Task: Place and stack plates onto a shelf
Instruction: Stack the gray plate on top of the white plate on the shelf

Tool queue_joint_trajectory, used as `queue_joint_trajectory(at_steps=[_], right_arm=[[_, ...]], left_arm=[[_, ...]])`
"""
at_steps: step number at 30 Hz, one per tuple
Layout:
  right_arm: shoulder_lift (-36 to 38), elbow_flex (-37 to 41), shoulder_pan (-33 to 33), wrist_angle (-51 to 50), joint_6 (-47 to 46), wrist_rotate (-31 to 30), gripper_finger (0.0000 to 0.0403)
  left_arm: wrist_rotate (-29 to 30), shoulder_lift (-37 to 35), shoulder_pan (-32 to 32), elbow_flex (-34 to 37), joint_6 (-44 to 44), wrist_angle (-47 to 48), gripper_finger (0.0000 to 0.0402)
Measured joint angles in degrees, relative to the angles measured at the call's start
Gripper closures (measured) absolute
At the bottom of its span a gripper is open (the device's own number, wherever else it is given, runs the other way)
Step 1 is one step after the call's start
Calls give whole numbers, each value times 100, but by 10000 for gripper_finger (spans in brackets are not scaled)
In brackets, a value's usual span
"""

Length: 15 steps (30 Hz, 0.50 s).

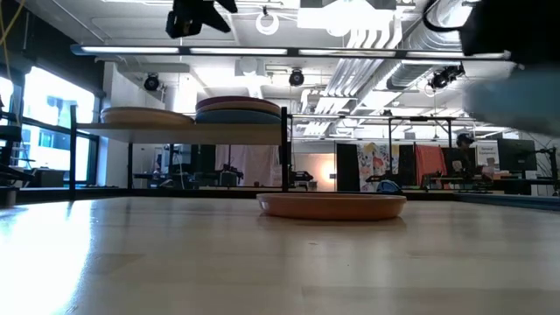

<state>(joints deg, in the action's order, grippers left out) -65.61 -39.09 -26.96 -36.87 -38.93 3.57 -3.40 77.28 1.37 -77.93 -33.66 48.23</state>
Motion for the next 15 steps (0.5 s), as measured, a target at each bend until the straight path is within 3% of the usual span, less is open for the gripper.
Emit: queue_joint_trajectory(at_steps=[7, 15], right_arm=[[272, -476, 972, -56, -133, -207, 403], [261, -785, 1894, -61, -317, -87, 403]], left_arm=[[0, 388, 0, 0, -855, -314, 275], [-2, 910, 0, 0, -973, -845, 275]])
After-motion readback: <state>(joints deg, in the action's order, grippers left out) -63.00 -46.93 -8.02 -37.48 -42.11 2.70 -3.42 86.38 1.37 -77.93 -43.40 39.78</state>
